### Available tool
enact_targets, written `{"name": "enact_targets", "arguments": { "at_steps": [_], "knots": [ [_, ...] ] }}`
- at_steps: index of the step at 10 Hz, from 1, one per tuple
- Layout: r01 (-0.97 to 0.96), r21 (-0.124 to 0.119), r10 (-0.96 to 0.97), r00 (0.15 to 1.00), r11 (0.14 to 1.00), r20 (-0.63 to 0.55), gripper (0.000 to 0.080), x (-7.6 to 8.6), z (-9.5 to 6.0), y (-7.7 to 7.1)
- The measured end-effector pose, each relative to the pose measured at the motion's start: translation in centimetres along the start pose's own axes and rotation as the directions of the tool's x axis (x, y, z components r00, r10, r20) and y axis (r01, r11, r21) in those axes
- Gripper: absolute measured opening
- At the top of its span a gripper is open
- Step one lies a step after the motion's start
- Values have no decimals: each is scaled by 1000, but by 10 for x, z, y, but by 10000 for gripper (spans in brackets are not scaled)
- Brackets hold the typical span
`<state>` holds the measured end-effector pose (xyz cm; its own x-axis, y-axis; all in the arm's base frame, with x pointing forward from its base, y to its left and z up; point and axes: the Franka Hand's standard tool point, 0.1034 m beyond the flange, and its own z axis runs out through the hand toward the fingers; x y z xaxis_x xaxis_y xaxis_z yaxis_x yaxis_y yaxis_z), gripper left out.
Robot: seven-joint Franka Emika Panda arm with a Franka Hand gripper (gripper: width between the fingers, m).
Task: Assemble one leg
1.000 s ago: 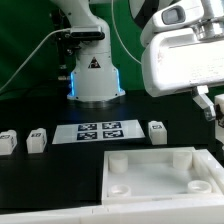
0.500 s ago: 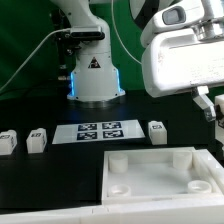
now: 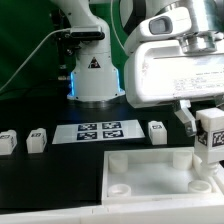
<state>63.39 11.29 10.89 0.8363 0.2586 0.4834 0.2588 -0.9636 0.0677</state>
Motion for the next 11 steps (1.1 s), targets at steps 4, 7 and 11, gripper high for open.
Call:
{"name": "enact_targets", "arguments": {
  "at_steps": [4, 7, 11],
  "knots": [
    [-3, -4, 3, 1000, 1000, 26, 297, -11, 9, 7],
    [0, 0, 0, 999, 1000, 35, 297, -19, 13, 3],
    [3, -1, -3, 1000, 1000, 13, 297, -18, 14, 1]
  ]
}}
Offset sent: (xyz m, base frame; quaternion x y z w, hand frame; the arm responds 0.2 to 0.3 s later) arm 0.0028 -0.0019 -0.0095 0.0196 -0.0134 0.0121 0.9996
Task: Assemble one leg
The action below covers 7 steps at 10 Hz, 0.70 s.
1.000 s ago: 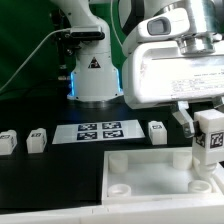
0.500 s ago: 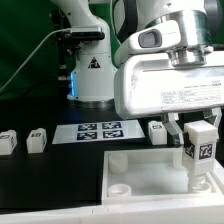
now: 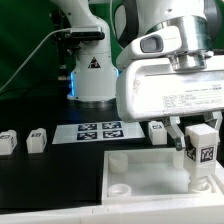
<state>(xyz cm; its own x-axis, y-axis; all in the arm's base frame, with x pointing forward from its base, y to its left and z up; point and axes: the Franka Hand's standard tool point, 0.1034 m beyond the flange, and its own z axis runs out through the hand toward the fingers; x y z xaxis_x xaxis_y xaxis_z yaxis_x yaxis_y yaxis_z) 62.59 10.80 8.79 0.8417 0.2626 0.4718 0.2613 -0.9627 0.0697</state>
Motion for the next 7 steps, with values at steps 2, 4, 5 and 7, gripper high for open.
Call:
{"name": "enact_targets", "arguments": {
  "at_steps": [2, 4, 5, 7],
  "knots": [
    [4, 1, -4, 1000, 1000, 8, 297, -6, 6, -1],
    [6, 2, -6, 1000, 1000, 16, 297, -10, 10, -2],
    [8, 3, -8, 1000, 1000, 19, 297, -12, 12, -2],
    [13, 0, -13, 1000, 1000, -10, 297, -10, 16, -2]
  ]
}}
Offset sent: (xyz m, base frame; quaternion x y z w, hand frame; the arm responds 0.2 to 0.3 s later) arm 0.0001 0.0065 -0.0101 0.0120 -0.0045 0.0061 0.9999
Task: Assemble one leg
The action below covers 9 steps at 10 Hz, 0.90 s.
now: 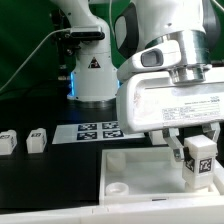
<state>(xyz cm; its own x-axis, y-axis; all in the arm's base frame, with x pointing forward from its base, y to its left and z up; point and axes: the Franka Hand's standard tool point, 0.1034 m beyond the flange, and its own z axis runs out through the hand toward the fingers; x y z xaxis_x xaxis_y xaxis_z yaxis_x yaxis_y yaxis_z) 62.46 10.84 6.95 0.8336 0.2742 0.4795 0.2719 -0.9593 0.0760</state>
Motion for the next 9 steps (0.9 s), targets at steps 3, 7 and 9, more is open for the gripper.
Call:
{"name": "enact_targets", "arguments": {
  "at_steps": [3, 7, 9],
  "knots": [
    [11, -2, -11, 1000, 1000, -24, 297, 2, 1, 0],
    [19, -2, -19, 1000, 1000, -23, 579, 2, 1, 0],
    [24, -2, -24, 999, 1000, -23, 635, 2, 1, 0]
  ]
}}
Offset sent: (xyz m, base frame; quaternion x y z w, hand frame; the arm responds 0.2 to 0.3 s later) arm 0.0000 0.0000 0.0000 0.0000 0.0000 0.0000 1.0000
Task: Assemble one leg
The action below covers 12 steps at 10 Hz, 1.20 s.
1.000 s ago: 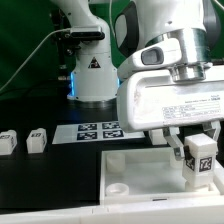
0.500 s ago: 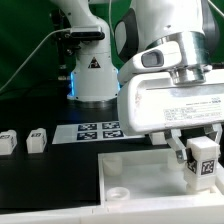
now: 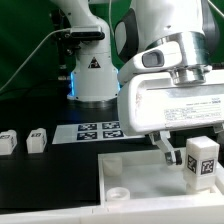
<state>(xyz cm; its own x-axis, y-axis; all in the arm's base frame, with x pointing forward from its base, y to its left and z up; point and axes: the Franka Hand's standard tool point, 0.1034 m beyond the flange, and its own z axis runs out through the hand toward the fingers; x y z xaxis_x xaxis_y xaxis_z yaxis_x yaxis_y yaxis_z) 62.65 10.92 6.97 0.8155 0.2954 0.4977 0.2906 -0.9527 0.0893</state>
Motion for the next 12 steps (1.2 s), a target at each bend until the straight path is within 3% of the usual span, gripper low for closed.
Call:
{"name": "enact_targets", "arguments": {
  "at_steps": [8, 10, 12],
  "knots": [
    [4, 0, -4, 1000, 1000, 0, 649, 0, 0, 0],
    [5, 9, -5, 998, 1000, 61, 649, -2, 0, -3],
    [2, 26, -6, 987, 1000, 161, 649, 6, -15, -11]
  ]
}}
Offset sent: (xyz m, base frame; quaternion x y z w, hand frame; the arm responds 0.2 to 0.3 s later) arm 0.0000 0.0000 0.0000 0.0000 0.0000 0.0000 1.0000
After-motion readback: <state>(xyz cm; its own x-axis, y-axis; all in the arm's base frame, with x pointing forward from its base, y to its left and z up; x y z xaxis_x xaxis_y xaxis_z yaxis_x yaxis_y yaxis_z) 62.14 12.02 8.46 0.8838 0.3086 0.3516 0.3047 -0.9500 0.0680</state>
